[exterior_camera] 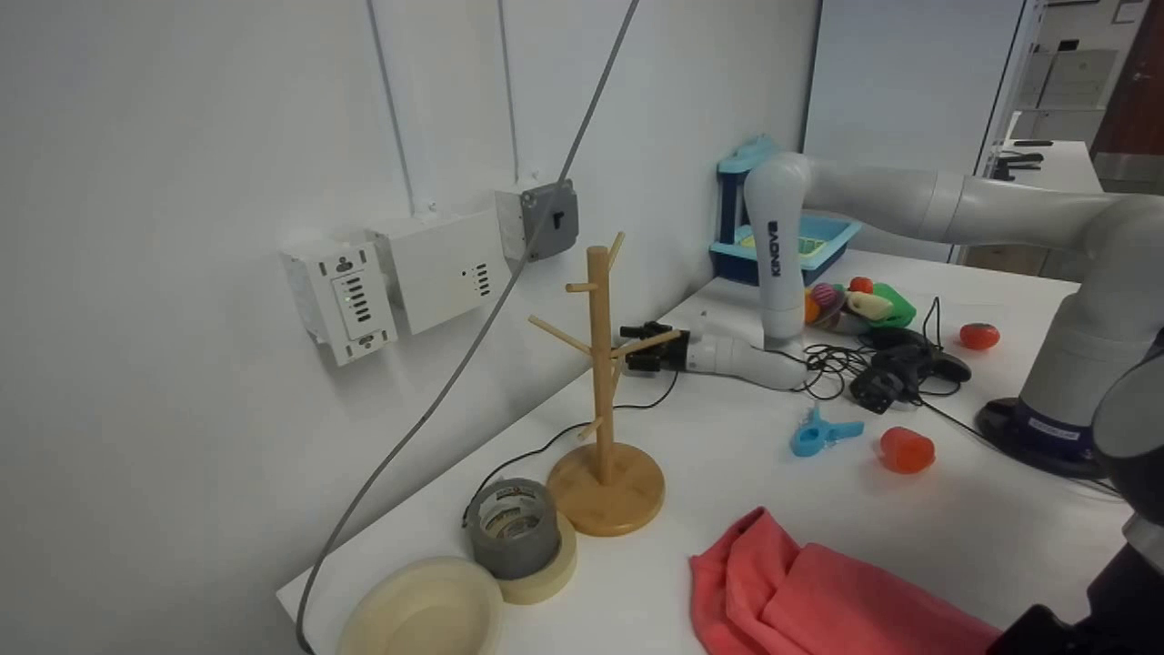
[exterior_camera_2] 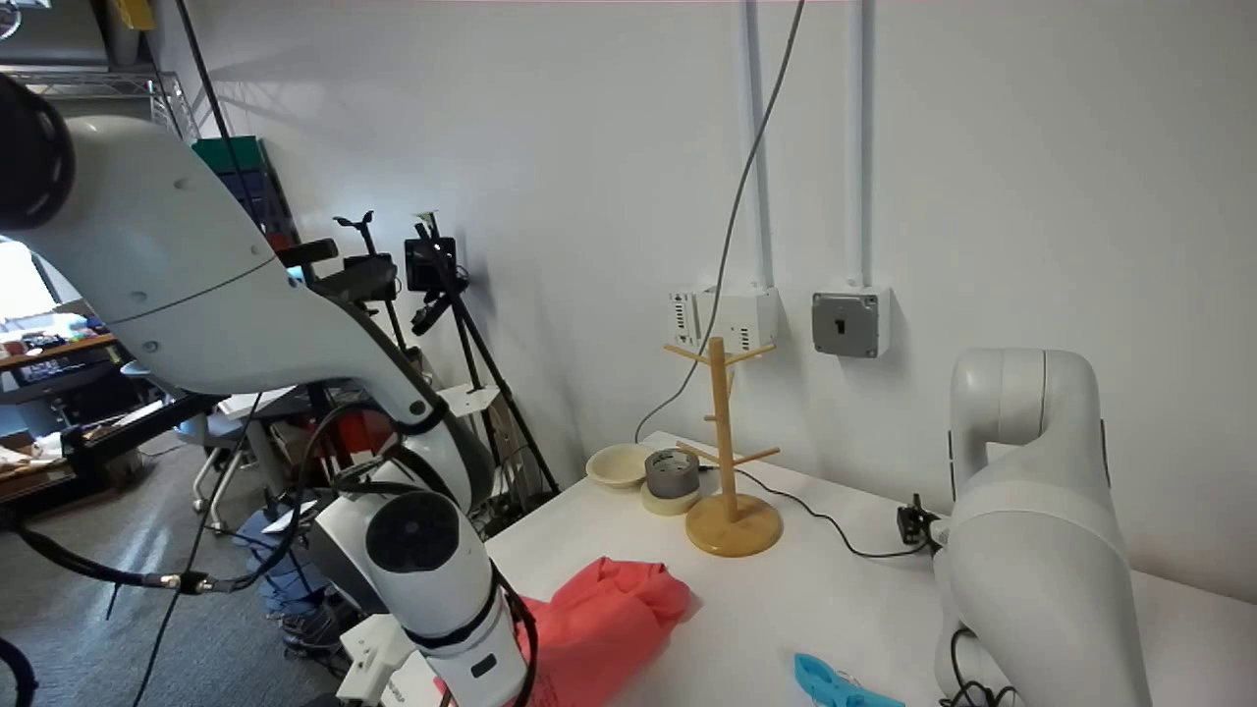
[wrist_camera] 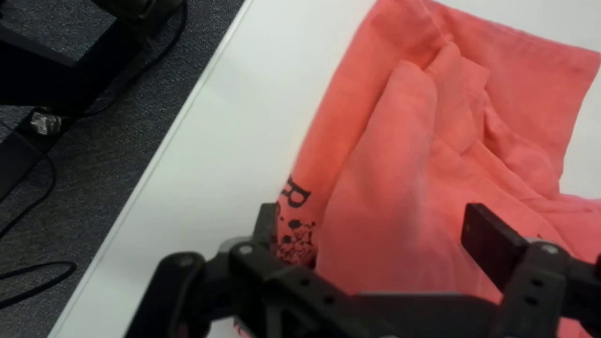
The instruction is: Fold the sweatshirt on the table then unfold it
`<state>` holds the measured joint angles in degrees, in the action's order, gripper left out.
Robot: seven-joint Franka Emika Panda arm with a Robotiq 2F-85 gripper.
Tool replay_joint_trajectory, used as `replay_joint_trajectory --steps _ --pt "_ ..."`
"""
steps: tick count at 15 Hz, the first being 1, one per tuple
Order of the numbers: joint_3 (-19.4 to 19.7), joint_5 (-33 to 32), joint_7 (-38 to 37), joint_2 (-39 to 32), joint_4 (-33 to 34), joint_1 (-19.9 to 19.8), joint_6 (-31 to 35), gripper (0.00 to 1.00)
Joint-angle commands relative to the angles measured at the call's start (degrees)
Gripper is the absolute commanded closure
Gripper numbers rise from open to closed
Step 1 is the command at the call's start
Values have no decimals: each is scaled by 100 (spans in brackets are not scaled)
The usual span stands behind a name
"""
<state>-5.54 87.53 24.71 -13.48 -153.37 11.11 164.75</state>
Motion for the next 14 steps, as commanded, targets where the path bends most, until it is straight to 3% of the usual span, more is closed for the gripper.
replay_joint_trajectory --steps 1,5,6,8,14 --pt "-3 291 249 -403 278 -7 95 0" --pt "-5 322 244 -675 419 -2 93 1" --pt "-7 329 248 -726 448 -2 96 19" --pt "-7 339 256 -808 500 -2 107 29" --pt "-19 277 186 -818 535 38 161 74"
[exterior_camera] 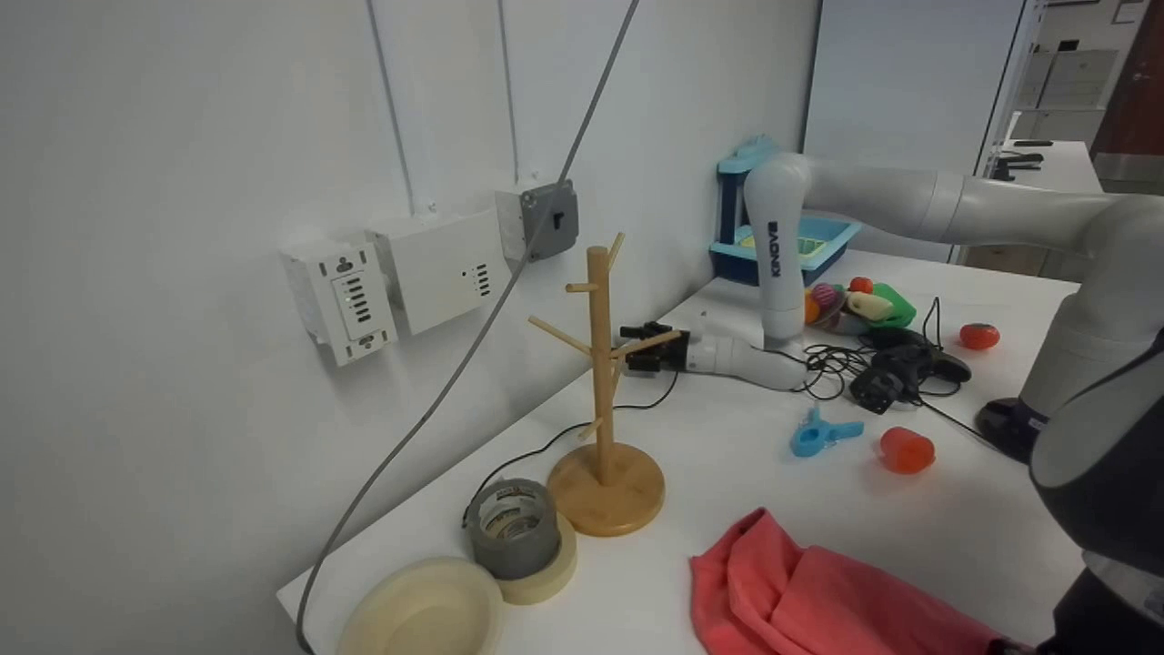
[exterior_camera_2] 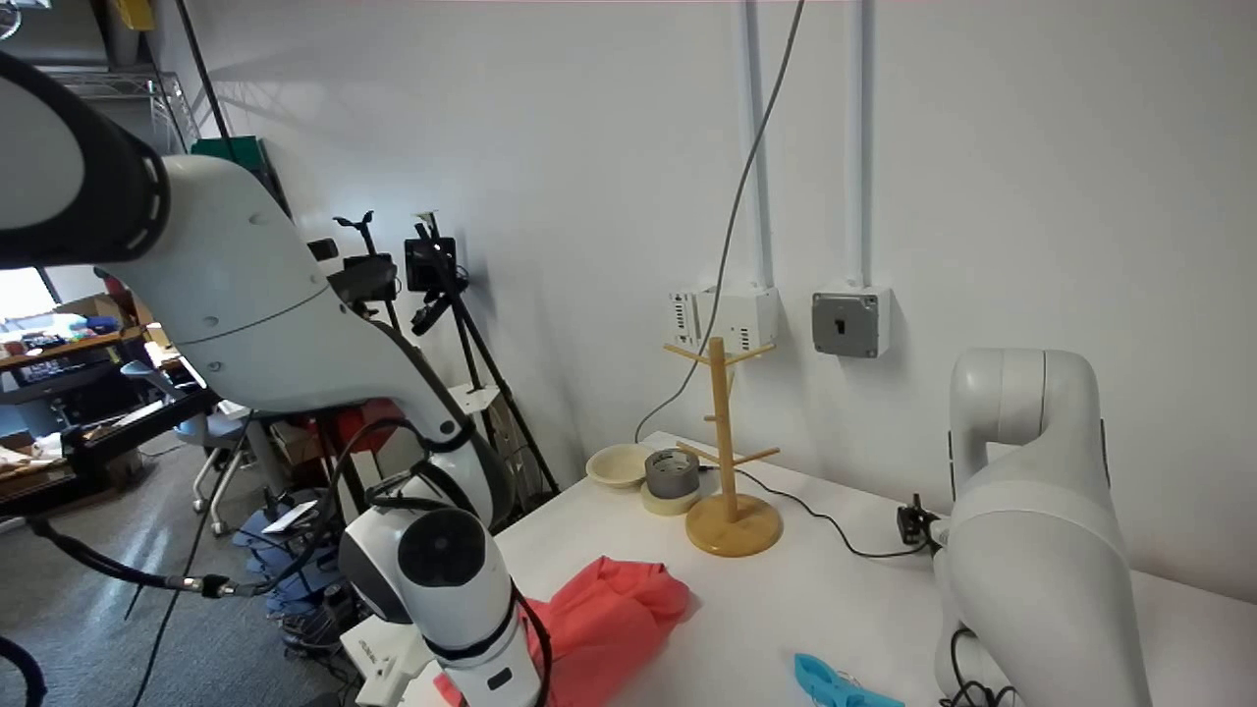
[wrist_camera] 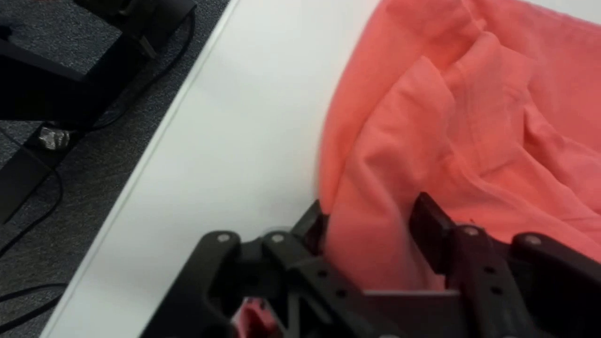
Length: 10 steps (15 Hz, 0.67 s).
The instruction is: Fold the sweatshirt on the table then unfold it
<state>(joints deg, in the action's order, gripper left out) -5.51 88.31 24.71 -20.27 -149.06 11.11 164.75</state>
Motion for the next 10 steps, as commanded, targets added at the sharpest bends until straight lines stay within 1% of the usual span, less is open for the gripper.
replay_joint_trajectory --steps 1,3,4,5,10 --pt "-38 171 145 -108 92 60 193 81" --pt "-83 106 27 -15 18 111 220 96" --pt "-102 72 -34 31 -28 140 243 100" --pt "-121 8 -122 90 -111 171 256 96" --pt "-225 -284 -645 395 -542 310 241 96"
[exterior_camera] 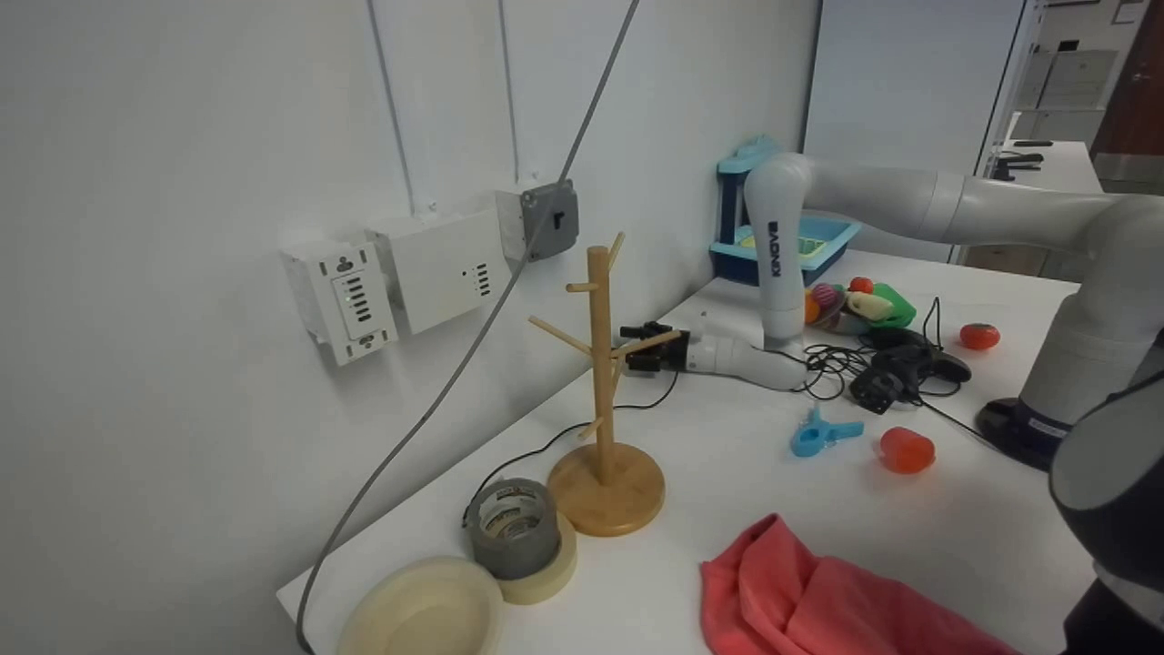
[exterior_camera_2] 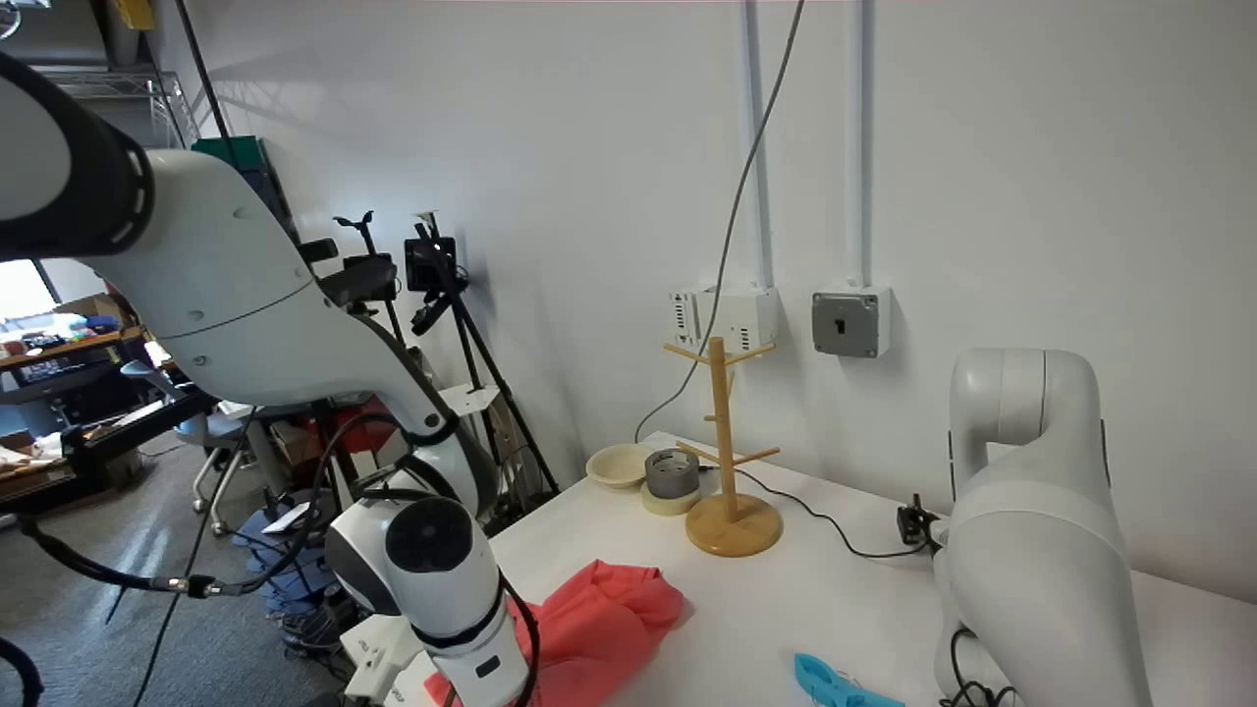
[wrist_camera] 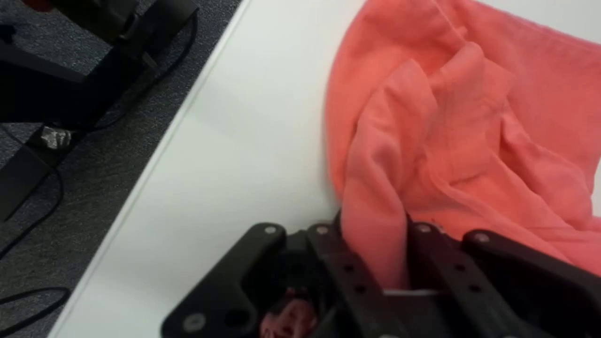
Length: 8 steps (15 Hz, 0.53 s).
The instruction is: Fold the sweatshirt on the table then unfold it
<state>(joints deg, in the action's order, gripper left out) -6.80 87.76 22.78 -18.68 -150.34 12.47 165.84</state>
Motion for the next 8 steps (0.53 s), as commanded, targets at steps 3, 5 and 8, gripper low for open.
replay_joint_trajectory --steps 3,5,8 --pt "-119 -552 -946 440 -695 294 134 96" --pt "-96 -921 -1408 605 -879 399 160 96" --pt "32 -1472 -1935 455 -723 565 184 96"
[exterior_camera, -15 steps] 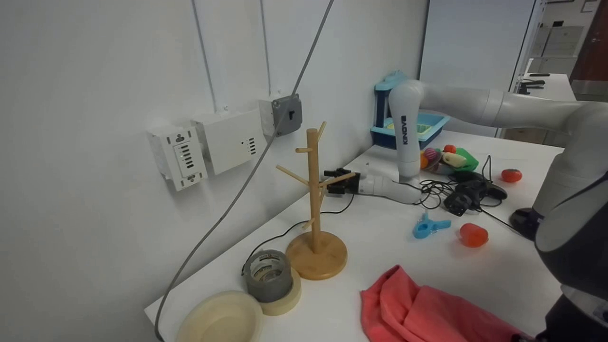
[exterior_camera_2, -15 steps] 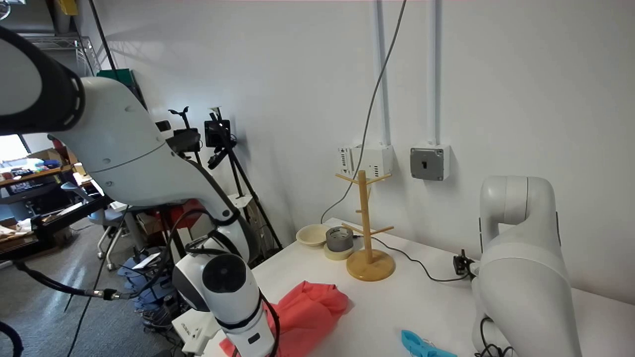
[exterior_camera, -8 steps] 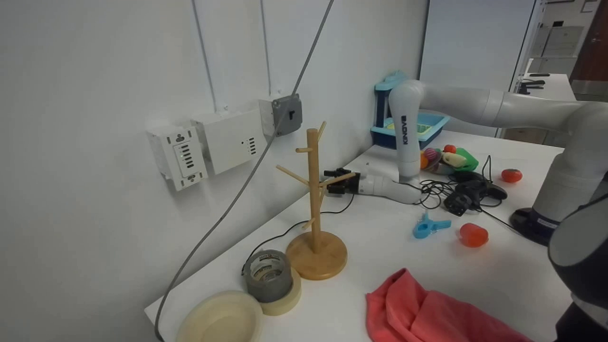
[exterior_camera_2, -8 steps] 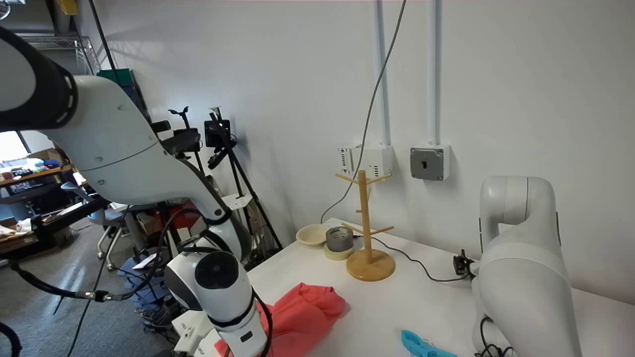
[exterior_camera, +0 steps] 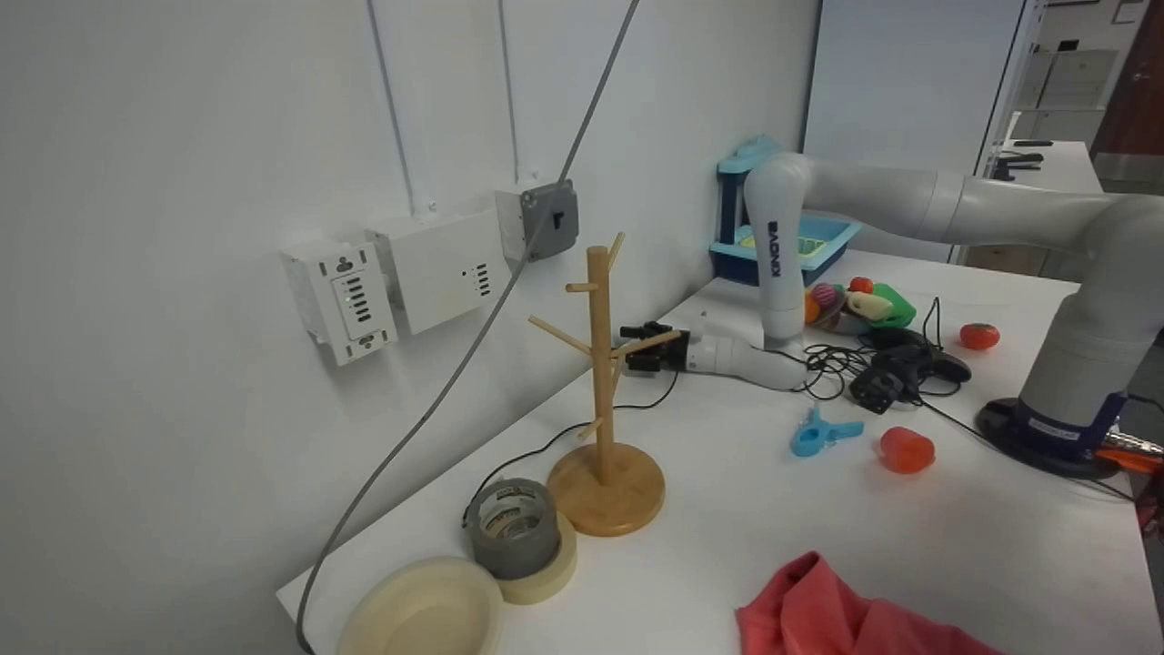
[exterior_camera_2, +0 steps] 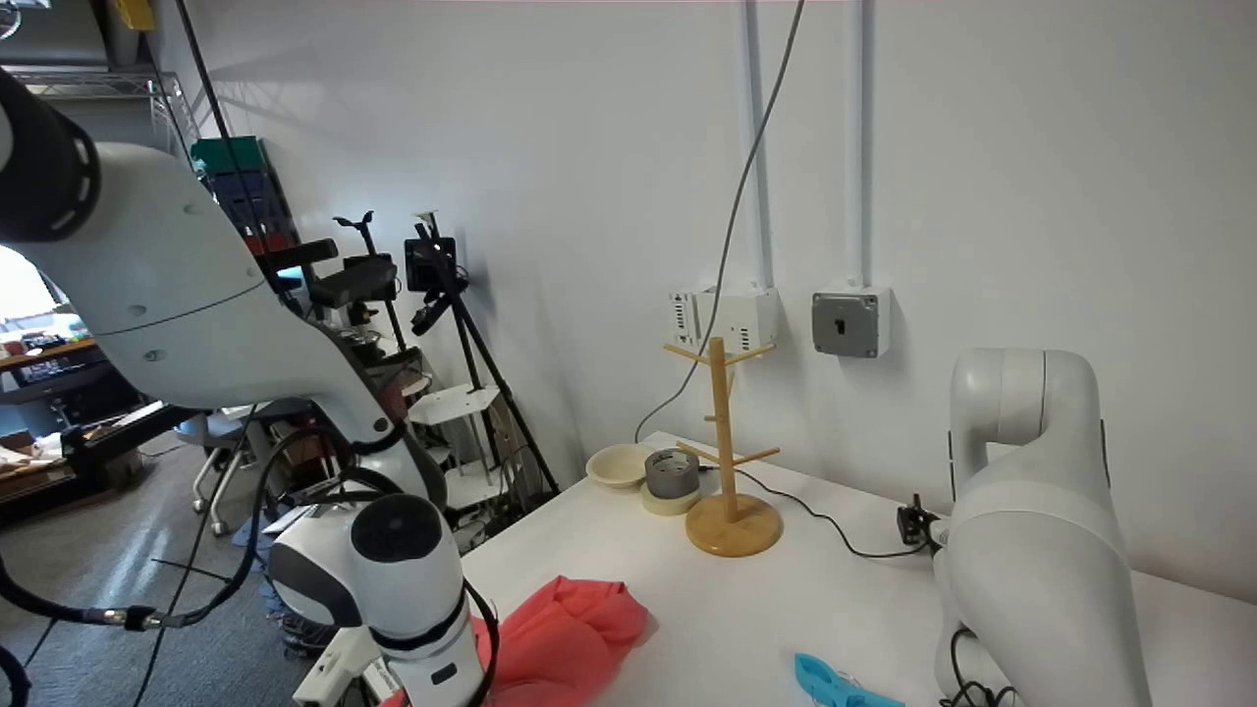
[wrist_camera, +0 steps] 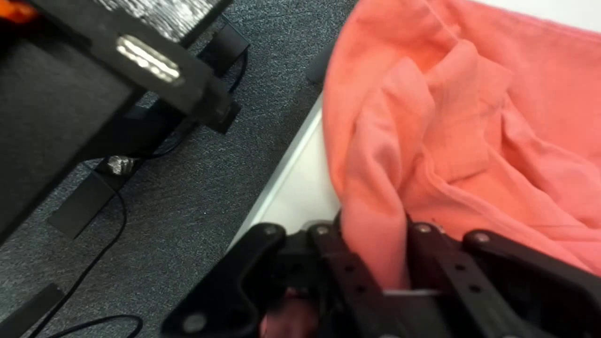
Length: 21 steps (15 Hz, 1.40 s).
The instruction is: Fold the sweatshirt on the table then unfold it
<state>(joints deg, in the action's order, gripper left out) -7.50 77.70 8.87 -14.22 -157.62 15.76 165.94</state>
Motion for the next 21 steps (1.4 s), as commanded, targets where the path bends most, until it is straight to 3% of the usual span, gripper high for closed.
replay_joint_trajectory --steps 1,2,3,6,8,14,15,18,21 --pt "135 -665 -723 97 -25 268 136 96" --pt "178 -853 -864 168 -14 292 42 96" --pt "-17 -1204 -1145 176 4 78 116 96" --pt "59 -2149 -1939 468 -123 115 25 96" --pt "559 -2768 -2428 416 48 541 -154 96" --pt "1252 -4615 -3665 1246 -117 826 -808 96" --pt "803 -4973 -3904 1487 -219 284 -934 96" --pt "612 -5526 -4319 1945 -99 -27 -1551 96" --pt "381 -5433 -4280 2326 25 -258 -2042 96"
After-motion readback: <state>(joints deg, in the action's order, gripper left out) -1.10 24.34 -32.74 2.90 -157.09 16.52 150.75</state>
